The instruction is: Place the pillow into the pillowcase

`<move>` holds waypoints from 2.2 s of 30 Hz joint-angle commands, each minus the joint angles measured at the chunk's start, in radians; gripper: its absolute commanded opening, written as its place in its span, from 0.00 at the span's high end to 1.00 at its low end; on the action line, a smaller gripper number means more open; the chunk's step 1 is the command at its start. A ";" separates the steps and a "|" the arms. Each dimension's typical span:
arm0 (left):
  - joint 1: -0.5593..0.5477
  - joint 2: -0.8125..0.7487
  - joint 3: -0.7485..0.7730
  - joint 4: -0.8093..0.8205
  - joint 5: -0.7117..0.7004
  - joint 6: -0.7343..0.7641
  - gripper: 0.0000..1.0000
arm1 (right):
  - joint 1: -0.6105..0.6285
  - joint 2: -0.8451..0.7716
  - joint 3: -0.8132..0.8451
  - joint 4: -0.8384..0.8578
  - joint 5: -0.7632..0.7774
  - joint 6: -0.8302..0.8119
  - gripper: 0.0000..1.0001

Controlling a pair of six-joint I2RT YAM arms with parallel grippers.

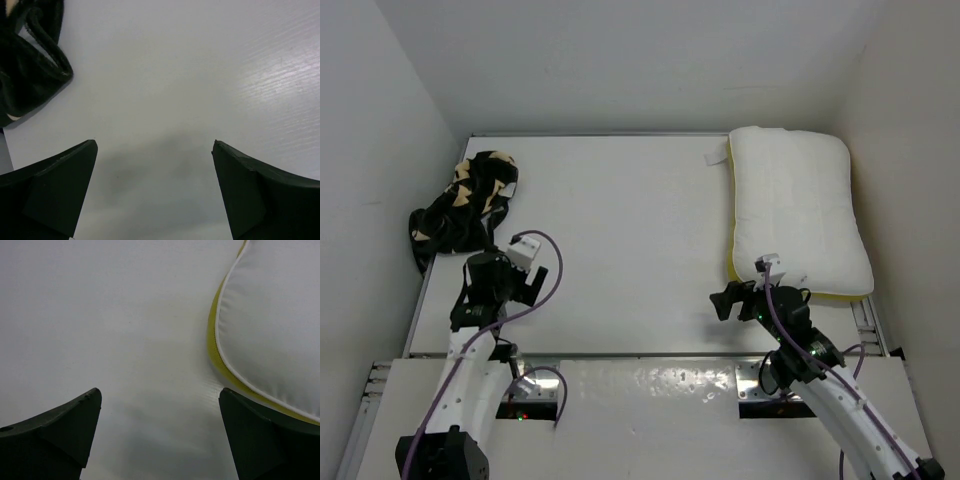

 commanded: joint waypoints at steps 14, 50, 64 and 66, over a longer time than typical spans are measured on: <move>-0.092 0.809 0.892 -0.298 -0.275 0.025 0.76 | -0.004 0.463 0.386 0.213 -0.087 -0.145 0.68; -0.206 1.262 1.405 -0.231 0.045 0.011 1.00 | 0.076 1.069 0.739 0.348 -0.174 -0.210 0.08; -0.580 1.151 1.191 -0.522 0.159 0.119 1.00 | -0.013 0.948 0.701 0.300 -0.094 -0.061 0.08; -0.586 1.102 1.139 -0.522 0.170 0.119 1.00 | -0.019 0.936 0.677 0.311 -0.110 -0.061 0.16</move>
